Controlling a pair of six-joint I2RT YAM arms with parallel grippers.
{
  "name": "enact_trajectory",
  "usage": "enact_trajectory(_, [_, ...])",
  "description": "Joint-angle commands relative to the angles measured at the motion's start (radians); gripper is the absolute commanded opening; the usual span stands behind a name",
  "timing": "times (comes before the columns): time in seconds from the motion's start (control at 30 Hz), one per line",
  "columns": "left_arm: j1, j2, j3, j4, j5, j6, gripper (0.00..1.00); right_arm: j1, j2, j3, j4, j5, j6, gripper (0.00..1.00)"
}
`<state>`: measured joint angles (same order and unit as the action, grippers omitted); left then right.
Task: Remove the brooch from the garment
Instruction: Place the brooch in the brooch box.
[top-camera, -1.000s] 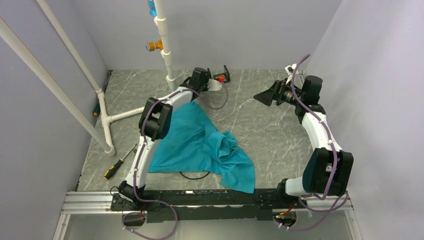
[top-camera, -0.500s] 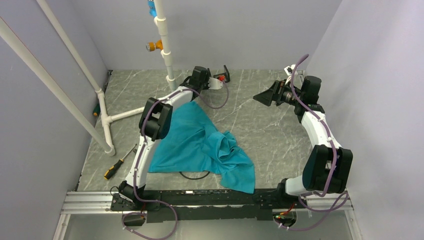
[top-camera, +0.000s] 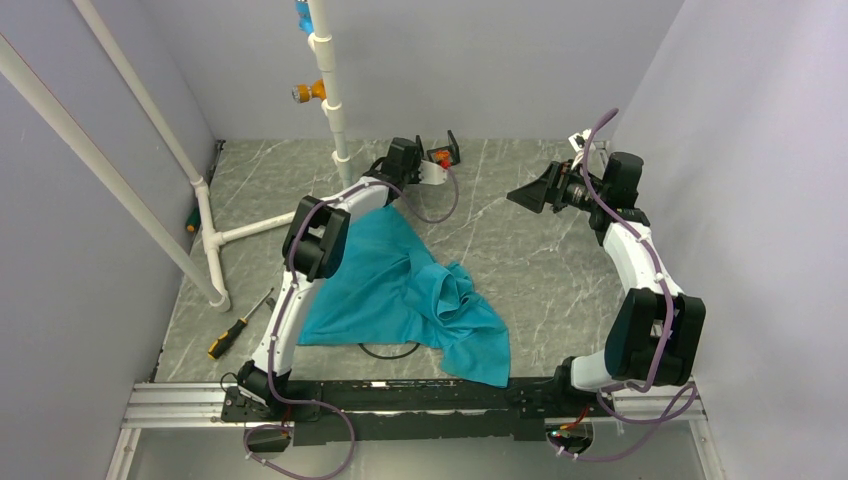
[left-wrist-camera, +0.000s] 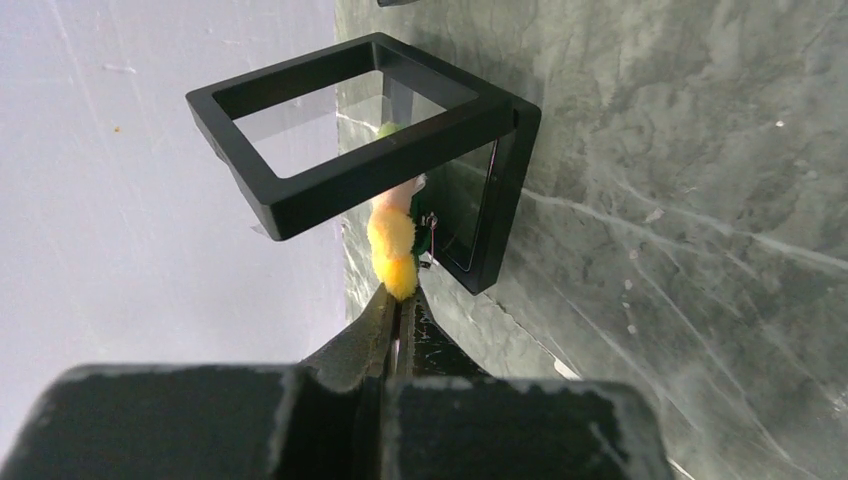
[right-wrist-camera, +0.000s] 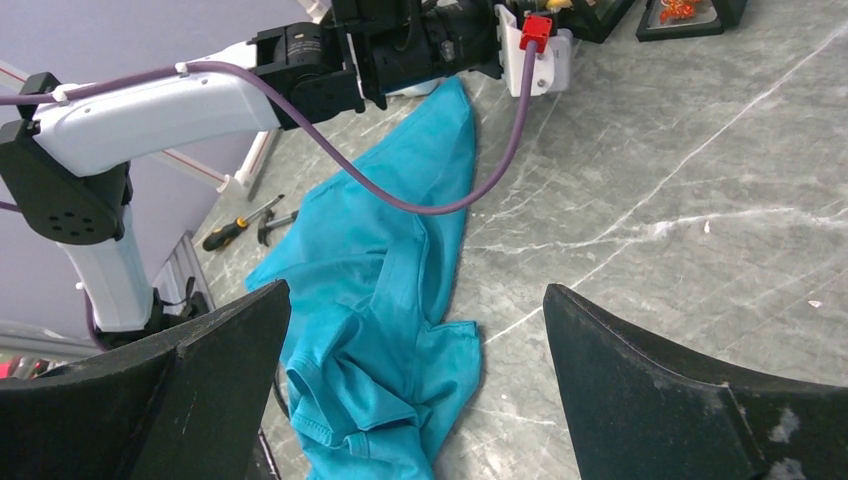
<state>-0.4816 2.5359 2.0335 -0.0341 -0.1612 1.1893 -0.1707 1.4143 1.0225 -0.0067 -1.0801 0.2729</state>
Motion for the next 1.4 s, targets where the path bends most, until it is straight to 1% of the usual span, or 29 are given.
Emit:
enact_trajectory(0.0, [-0.006, 0.007, 0.057, 0.026, 0.025, 0.016, 0.0, -0.007, 0.009, 0.037, 0.018, -0.03, 0.008, 1.0])
enact_trajectory(0.07, [-0.006, 0.012, 0.064, 0.026, 0.025, 0.021, 0.0, -0.007, 0.007, 0.036, 0.019, -0.03, 0.006, 1.0])
enact_trajectory(0.1, [-0.006, 0.012, 0.064, 0.026, 0.027, 0.02, 0.02, -0.008, 0.006, 0.036, 0.017, -0.03, 0.006, 1.0])
enact_trajectory(0.3, [-0.007, -0.011, 0.052, 0.015, 0.067, 0.003, 0.35, -0.009, 0.006, 0.039, 0.014, -0.028, 0.003, 1.0])
enact_trajectory(0.4, [-0.006, -0.014, 0.065, -0.01, 0.077, -0.002, 0.45, -0.009, 0.007, 0.038, 0.013, -0.025, 0.002, 1.0])
enact_trajectory(0.63, [-0.008, -0.041, 0.042, -0.029, 0.099, -0.008, 0.53, -0.009, 0.013, 0.039, 0.011, -0.024, 0.0, 1.0])
enact_trajectory(0.83, [-0.008, -0.068, 0.022, -0.071, 0.137, -0.011, 0.63, -0.009, 0.016, 0.042, 0.01, -0.023, 0.001, 1.0])
enact_trajectory(1.13, [-0.008, -0.1, 0.004, -0.124, 0.167, -0.021, 0.74, -0.009, 0.014, 0.042, 0.01, -0.02, 0.001, 1.0])
enact_trajectory(1.2, [-0.008, -0.109, 0.002, -0.146, 0.178, -0.025, 0.78, -0.009, 0.014, 0.042, 0.01, -0.02, -0.001, 1.0])
enact_trajectory(1.3, [-0.008, -0.127, -0.005, -0.186, 0.188, -0.031, 0.88, -0.009, 0.014, 0.044, 0.01, -0.02, -0.003, 1.0])
enact_trajectory(1.37, [-0.008, -0.145, -0.024, -0.197, 0.195, -0.035, 0.93, -0.009, 0.015, 0.044, 0.01, -0.021, -0.004, 1.0])
